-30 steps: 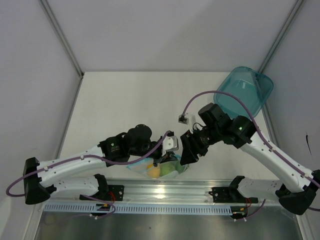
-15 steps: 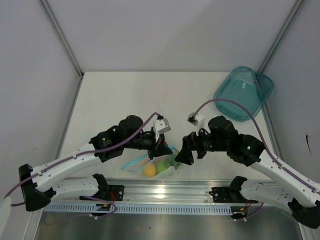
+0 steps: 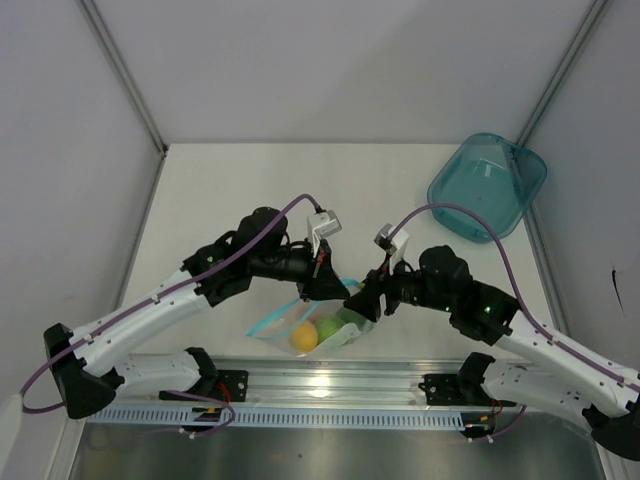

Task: Place the food in the zip-top bag and seal the zipper
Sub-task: Zip the zipper food storage bag at the center of the board.

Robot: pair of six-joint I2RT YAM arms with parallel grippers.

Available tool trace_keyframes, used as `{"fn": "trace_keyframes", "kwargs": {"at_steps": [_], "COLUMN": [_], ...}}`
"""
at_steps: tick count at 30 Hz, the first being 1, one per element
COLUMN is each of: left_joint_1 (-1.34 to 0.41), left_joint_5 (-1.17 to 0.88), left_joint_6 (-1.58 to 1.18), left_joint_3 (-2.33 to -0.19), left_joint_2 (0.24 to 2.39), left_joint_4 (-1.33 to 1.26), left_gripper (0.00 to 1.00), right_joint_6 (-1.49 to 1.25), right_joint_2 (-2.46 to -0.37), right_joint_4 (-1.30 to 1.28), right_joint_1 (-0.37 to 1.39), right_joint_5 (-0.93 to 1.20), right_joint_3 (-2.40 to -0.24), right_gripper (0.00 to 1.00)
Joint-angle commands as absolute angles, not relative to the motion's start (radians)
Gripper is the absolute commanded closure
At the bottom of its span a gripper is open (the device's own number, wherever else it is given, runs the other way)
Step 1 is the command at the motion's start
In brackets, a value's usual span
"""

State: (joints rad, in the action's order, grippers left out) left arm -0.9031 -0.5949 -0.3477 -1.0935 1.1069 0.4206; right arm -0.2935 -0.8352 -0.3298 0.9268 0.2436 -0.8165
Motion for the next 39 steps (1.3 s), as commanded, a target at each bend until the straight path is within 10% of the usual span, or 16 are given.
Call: {"fn": "trace_keyframes", "kwargs": {"at_steps": [1, 7, 11, 24, 39], "left_joint_1": [-0.885, -0.851, -0.848, -0.877, -0.930], "left_joint_5": [-0.710, -0.759, -0.756, -0.511, -0.498], "left_joint_6": [-0.417, -0.466, -0.448, -0.357, -0.200], "left_joint_3": [-1.077, -1.000, -1.002, -0.945, -0.977], "left_joint_2": [1.097, 1.075, 1.081, 0.943, 0.986], "left_joint_4": [0.362, 0.285, 0.296, 0.109, 0.064], "left_gripper": [0.99, 0.99, 0.99, 0.34, 0.56], "right_joint_6": [-0.273, -0.284, -0.287, -0.397, -0.577], "right_joint_2": [-0.790, -0.686, -0.654, -0.792, -0.816], "right_joint_4": [-0.166, -0.062, -0.044, -0.219, -0.252], "right_joint_1": [0.934, 0.937, 0.937, 0.933, 0.905], "right_joint_5": [0.242, 0.259, 0.273, 0.370, 0.543], "right_joint_3": [-0.766, -0.658, -0.656, -0.798, -0.841], "right_gripper": [0.38, 0.85, 0.99, 1.00, 1.00]}}
